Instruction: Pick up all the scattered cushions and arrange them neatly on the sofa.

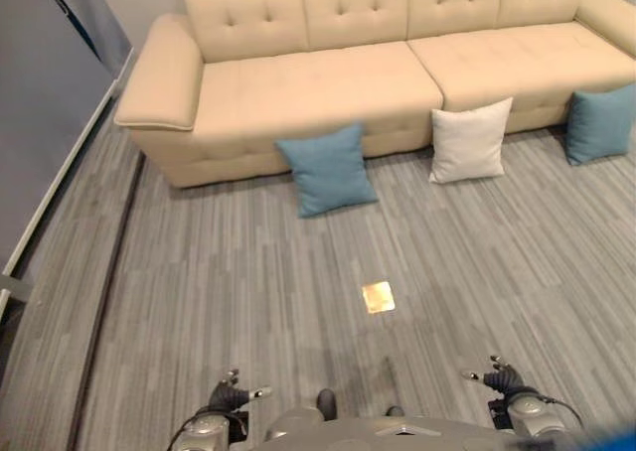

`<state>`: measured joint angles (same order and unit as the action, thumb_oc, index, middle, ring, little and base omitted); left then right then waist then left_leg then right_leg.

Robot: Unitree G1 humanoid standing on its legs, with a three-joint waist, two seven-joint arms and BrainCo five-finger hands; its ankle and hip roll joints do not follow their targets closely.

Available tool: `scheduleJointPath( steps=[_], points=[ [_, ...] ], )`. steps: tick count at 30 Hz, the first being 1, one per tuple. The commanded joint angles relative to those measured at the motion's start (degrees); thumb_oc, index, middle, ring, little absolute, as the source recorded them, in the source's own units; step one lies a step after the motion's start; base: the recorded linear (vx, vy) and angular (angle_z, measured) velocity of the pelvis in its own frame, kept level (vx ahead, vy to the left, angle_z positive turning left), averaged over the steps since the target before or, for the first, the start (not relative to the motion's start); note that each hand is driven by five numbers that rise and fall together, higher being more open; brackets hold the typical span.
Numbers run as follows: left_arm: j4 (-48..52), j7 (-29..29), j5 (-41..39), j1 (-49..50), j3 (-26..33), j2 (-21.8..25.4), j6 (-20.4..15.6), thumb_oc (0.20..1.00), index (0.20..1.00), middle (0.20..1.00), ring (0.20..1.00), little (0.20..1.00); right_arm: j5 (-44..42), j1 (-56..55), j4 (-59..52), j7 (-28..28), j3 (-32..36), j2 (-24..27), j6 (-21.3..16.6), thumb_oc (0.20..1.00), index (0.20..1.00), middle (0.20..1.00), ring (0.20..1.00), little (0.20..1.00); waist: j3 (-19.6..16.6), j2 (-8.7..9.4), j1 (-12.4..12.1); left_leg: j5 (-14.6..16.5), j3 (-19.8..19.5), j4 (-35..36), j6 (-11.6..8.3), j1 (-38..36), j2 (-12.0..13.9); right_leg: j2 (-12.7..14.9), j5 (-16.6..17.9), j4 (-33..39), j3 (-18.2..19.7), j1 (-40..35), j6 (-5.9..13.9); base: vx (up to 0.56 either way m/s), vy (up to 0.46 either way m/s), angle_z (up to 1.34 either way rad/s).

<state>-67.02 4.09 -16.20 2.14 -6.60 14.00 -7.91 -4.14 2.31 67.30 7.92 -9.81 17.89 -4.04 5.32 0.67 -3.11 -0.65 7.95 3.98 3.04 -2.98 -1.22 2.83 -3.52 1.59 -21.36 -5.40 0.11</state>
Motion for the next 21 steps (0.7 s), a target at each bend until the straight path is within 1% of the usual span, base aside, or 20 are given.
scheduleJointPath(
  steps=[1, 7, 11, 14, 15, 18, 21],
  points=[
    [-3.21, 0.02, 1.88, -3.06, 0.99, -0.23, -0.80, 1.000, 1.000, 1.000, 1.000, 1.000, 0.48, 1.26, 2.27, 0.35, -1.76, -0.58, -1.08, 1.000, 1.000, 1.000, 1.000, 1.000, -0.67, 1.40, -1.27, 2.75, -2.54, 0.20, -5.10, -0.96, 2.55, 6.85, 3.00, 2.52, 1.29, 0.71, 8.65, 0.01, -0.001, 0.04],
    [-3.22, -0.04, 1.62, -2.86, 1.10, -0.22, -0.58, 1.000, 1.000, 1.000, 1.000, 1.000, -0.10, 0.98, 2.08, 0.16, -1.61, -0.83, -1.13, 1.000, 1.000, 1.000, 1.000, 1.000, -0.44, 1.63, -1.33, 3.72, -2.98, -0.33, -4.92, -1.80, 2.44, 6.92, 2.44, 2.26, 1.46, -0.32, 8.71, 0.03, 0.017, 0.01],
    [-3.89, -0.19, 2.61, -3.22, 0.56, 0.13, -0.34, 1.000, 1.000, 1.000, 1.000, 1.000, 0.08, 1.48, 2.39, 0.17, -1.68, -0.95, -0.83, 1.000, 1.000, 1.000, 1.000, 1.000, 0.10, 1.99, -1.37, 4.83, -3.22, -2.92, -4.35, -0.48, 1.94, 7.46, 2.13, 0.82, 1.71, 0.41, 8.58, 0.00, 0.060, 0.01],
    [-4.05, -0.15, 2.73, -3.39, 0.65, 0.23, -0.29, 1.000, 1.000, 1.000, 1.000, 1.000, 0.21, 1.63, 2.40, 0.21, -1.77, -1.03, -0.83, 1.000, 1.000, 1.000, 1.000, 1.000, 0.21, 2.07, -1.45, 5.10, -3.41, -3.55, -4.12, 0.13, 1.73, 7.69, 2.01, 0.12, 1.75, 0.88, 8.63, 0.00, 0.080, 0.02],
    [-4.36, -0.03, 2.71, -3.84, 0.69, 0.54, -0.08, 1.000, 1.000, 1.000, 1.000, 1.000, 0.23, 2.12, 2.22, 0.39, -1.80, -1.27, -0.58, 1.000, 1.000, 1.000, 1.000, 1.000, 0.48, 2.31, -1.53, 5.68, -3.61, -4.90, -3.40, 1.50, 1.28, 8.39, 1.69, -2.37, 2.24, 2.42, 8.76, 0.00, 0.135, 0.04],
    [-4.24, 0.07, 2.98, -4.33, 0.46, 0.91, -0.05, 1.000, 1.000, 1.000, 1.000, 1.000, 0.34, 2.57, 1.74, 0.47, -1.93, -1.52, -0.44, 1.000, 1.000, 1.000, 1.000, 1.000, 1.01, 2.34, -1.61, 6.65, -3.78, -6.33, -2.47, 2.17, 0.63, 9.21, 1.26, -5.96, 2.75, 4.13, 8.96, 0.01, 0.145, 0.02],
    [-3.98, 0.14, 2.80, -4.44, 0.65, 1.37, -0.02, 1.000, 1.000, 1.000, 1.000, 1.000, 0.54, 2.98, 1.49, 0.62, -1.94, -1.67, -0.15, 1.000, 1.000, 1.000, 1.000, 1.000, 1.87, 2.36, -1.83, 7.74, -3.86, -7.42, -1.25, 2.10, 0.02, 10.37, 1.27, -11.47, 3.55, 6.27, 9.29, 0.04, 0.147, 0.00]
  ],
)
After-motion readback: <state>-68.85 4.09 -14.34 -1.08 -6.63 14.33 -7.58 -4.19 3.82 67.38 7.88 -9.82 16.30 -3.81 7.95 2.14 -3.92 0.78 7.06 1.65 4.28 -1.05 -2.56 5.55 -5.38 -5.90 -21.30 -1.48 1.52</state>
